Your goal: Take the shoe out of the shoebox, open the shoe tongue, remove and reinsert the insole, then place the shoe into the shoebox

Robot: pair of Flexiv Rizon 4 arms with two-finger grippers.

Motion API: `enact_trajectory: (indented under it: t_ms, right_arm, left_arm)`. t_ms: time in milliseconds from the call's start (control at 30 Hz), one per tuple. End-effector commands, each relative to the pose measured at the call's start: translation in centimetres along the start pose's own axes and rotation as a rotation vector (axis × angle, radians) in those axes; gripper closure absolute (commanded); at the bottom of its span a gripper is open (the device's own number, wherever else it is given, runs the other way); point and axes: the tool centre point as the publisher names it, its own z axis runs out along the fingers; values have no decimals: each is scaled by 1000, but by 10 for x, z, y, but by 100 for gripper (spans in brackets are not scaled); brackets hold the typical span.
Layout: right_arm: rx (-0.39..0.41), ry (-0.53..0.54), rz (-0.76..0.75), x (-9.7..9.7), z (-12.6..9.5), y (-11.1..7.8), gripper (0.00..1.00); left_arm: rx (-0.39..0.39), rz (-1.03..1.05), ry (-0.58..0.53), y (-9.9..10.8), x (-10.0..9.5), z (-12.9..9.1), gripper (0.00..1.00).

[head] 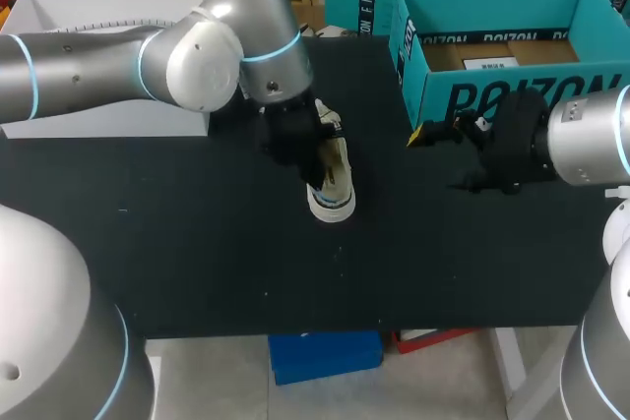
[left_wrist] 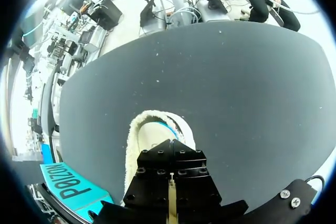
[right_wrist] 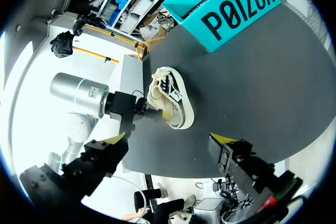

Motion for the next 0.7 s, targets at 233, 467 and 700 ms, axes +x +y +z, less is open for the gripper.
enact_trajectory:
  t_ms: [233,467,700]
  right_arm:
    - [-2,-4,1,2,2,0,0]
    - [-2,-4,1,2,2,0,0]
    - [-2,-4,1,2,2,0,0]
  left_arm:
    - [8,-11,17,12,-10,21,100]
    - [12,-36,39,15,-5,28,100]
    - [-17,-46,-10,16,-10,13,100]
